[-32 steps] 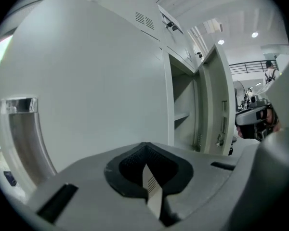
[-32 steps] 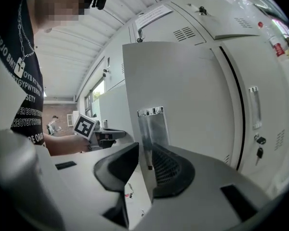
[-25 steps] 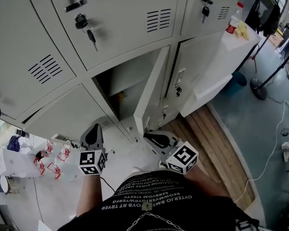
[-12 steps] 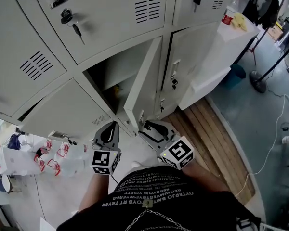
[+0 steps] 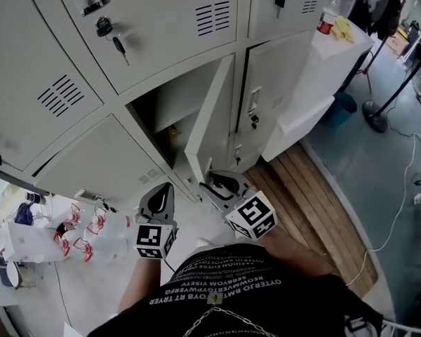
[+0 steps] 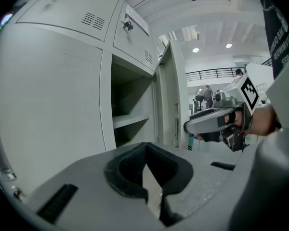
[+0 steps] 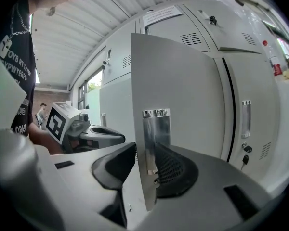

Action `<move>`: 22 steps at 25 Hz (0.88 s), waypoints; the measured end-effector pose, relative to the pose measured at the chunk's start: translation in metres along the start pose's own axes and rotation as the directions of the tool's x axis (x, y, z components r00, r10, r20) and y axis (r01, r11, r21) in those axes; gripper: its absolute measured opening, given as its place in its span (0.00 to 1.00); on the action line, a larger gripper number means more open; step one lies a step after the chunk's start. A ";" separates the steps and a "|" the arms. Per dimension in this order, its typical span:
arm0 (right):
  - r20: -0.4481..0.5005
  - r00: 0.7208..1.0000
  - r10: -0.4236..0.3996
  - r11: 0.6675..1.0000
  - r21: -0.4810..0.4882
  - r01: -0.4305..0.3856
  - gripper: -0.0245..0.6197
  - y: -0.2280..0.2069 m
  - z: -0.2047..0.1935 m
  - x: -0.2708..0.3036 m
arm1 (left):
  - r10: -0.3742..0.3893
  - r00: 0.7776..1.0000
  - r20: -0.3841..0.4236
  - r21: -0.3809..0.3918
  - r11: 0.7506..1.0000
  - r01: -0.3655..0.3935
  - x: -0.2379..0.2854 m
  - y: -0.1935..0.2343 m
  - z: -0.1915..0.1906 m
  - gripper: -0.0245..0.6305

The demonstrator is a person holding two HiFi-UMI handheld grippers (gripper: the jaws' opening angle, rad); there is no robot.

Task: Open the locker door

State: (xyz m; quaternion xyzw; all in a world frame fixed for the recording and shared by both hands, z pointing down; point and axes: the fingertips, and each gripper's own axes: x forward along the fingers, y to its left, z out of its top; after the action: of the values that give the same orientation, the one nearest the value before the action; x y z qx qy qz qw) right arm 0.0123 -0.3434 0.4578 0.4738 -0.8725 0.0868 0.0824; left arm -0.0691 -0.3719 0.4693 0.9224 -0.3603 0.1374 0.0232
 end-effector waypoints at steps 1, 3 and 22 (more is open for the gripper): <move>0.001 1.000 -0.001 1.000 0.002 0.001 0.23 0.000 0.000 -0.001 | -0.002 1.000 0.000 0.001 1.000 0.002 -0.003 0.001 -0.001 0.03; 0.002 1.000 -0.006 1.000 0.001 0.006 0.23 0.000 -0.001 -0.004 | -0.007 1.000 0.002 0.003 1.000 0.007 -0.008 0.003 -0.003 0.03; 0.017 0.994 0.106 0.994 -0.008 -0.106 0.23 -0.024 -0.013 -0.067 | 0.013 1.000 0.006 0.002 1.000 -0.013 -0.014 -0.052 -0.010 0.03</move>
State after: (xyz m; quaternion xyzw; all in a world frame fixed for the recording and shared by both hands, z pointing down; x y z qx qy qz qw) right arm 0.0695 -0.2991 0.4567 0.4275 -0.8973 0.0839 0.0716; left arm -0.0461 -0.3227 0.4784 0.9205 -0.3662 0.1351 0.0201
